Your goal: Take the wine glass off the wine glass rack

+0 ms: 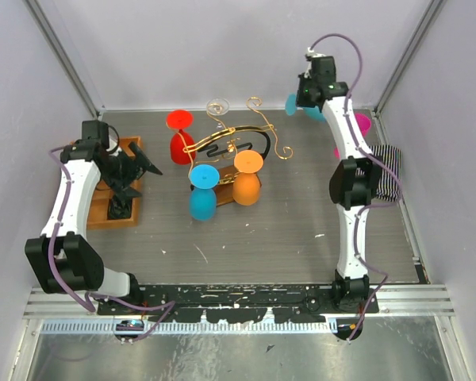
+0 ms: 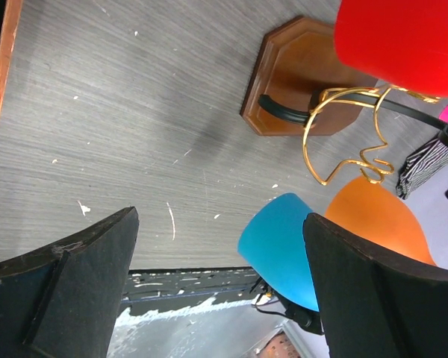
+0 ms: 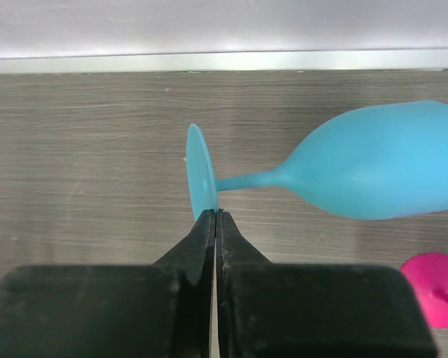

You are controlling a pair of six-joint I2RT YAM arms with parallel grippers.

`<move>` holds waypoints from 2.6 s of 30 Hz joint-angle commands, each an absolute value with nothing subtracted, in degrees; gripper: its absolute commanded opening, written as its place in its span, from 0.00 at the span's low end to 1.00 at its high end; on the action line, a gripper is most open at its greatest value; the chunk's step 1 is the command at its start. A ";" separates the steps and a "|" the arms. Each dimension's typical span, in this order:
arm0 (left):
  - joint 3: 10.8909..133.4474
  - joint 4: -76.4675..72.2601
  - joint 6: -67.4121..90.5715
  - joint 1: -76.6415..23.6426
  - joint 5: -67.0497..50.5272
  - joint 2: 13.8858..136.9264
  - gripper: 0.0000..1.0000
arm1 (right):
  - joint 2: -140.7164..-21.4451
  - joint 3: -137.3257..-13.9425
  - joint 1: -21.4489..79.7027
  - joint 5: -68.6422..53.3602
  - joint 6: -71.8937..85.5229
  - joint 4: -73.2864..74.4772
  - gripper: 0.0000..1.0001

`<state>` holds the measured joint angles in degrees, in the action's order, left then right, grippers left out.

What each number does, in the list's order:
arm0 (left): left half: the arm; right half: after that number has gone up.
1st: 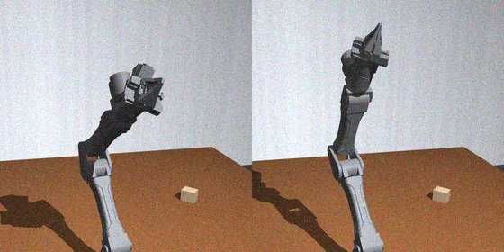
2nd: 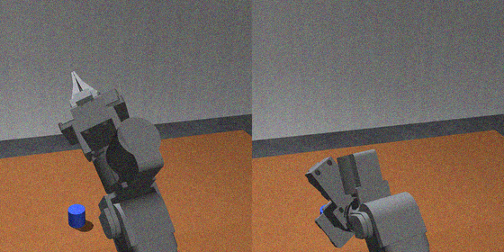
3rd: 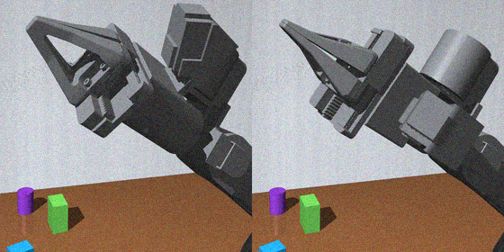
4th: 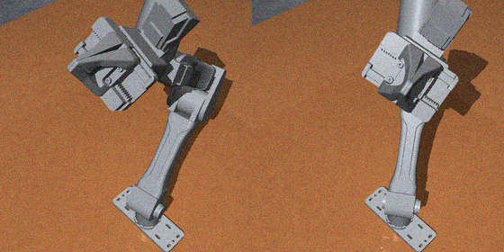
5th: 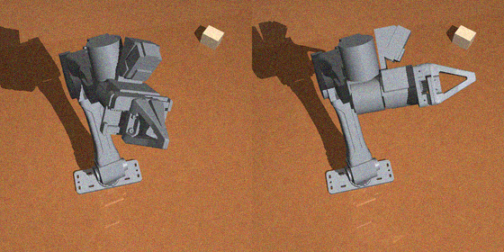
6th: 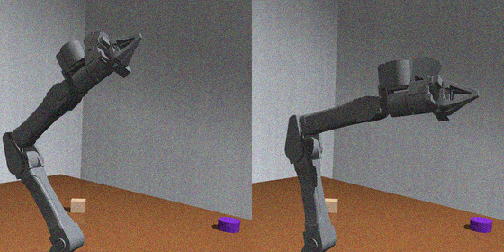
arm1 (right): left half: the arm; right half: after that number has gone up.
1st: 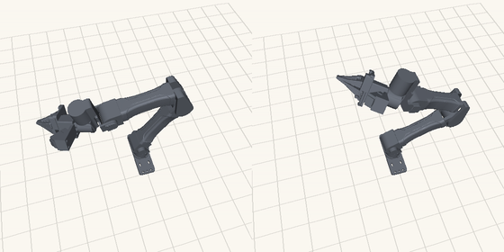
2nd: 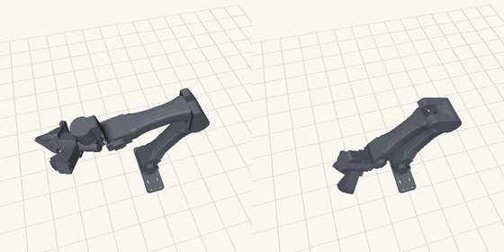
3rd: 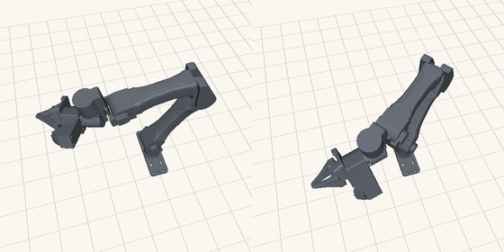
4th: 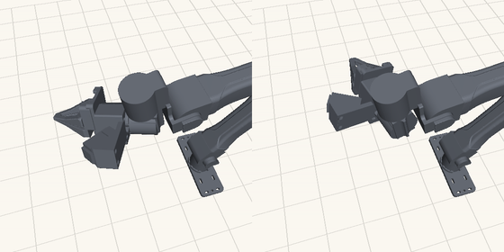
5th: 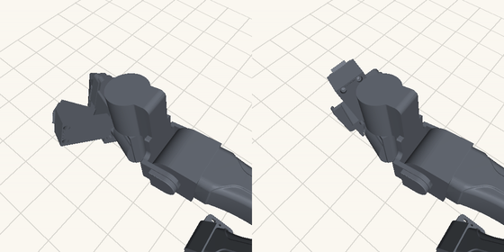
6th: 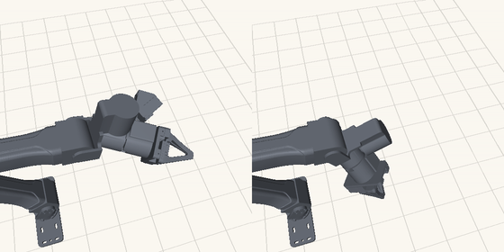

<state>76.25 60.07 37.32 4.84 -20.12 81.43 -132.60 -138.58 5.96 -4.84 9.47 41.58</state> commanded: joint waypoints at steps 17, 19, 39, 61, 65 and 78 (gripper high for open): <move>72.84 57.45 35.40 5.05 -23.74 84.07 0.98 | -136.91 -128.90 11.66 40.64 -26.06 16.40 0.01; 73.18 57.90 35.00 5.01 -23.80 84.49 0.98 | -137.95 -127.07 11.90 42.64 -28.78 13.33 0.01; 75.61 58.74 33.83 5.10 -24.45 88.42 0.98 | -145.89 -119.09 12.25 49.70 -41.18 -2.81 0.01; 77.78 60.80 33.41 5.10 -23.73 90.59 0.98 | -150.16 -114.75 15.32 47.54 -45.61 -0.37 0.30; 77.93 60.98 33.31 5.19 -23.88 90.60 0.98 | -150.13 -115.43 15.98 46.28 -43.96 3.31 0.46; 77.28 60.98 32.70 5.33 -21.23 89.69 0.98 | -143.99 -115.98 16.67 26.53 -25.87 29.00 0.70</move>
<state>76.84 60.42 34.13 4.99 -23.18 90.24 -145.62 -116.92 15.33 42.87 -37.04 12.05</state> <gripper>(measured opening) 0.981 0.662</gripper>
